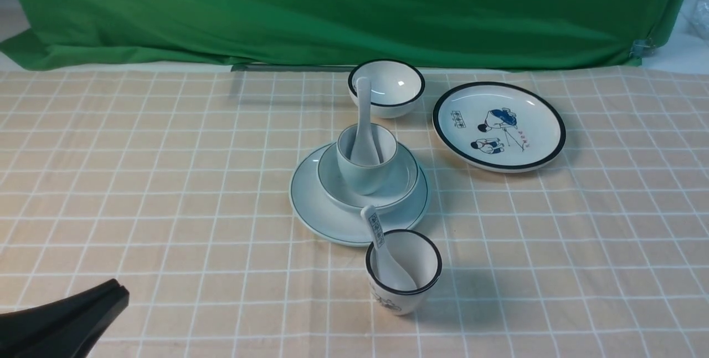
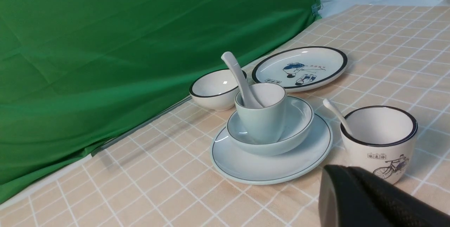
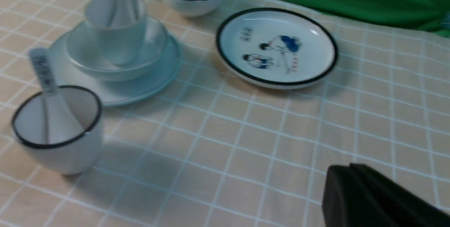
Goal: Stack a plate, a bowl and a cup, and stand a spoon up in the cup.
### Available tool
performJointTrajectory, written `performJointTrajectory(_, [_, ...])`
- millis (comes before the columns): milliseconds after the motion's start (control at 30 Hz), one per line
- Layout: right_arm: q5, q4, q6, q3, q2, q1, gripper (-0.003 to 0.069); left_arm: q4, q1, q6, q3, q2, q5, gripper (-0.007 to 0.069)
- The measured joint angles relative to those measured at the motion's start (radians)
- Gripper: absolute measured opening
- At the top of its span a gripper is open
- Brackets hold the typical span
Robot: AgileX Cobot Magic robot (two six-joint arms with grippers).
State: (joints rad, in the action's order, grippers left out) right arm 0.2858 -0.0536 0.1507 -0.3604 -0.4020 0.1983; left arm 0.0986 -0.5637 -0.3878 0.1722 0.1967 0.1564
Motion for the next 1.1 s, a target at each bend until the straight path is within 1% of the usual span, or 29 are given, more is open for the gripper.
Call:
performJointTrajectory(167, [-0.033,0.000,0.002,0.275,0.314,-0.092,0.0018,-0.002,0.000,0.000,0.000,0.000,0.000,0.0002])
performJointTrajectory(300, [-0.040,0.000,0.001,0.359,0.395,-0.105,0.0018,-0.002,0.000,0.000,0.000,0.000,0.000,0.0002])
performJointTrajectory(467, [-0.041,0.000,-0.026,0.367,0.400,-0.105,0.0022,-0.006,0.000,0.000,0.000,0.000,0.003,0.0002])
performJointTrajectory(1100, [-0.047,0.000,-0.027,0.367,0.400,-0.105,0.0084,-0.006,0.000,0.000,0.000,0.000,0.003,0.0002])
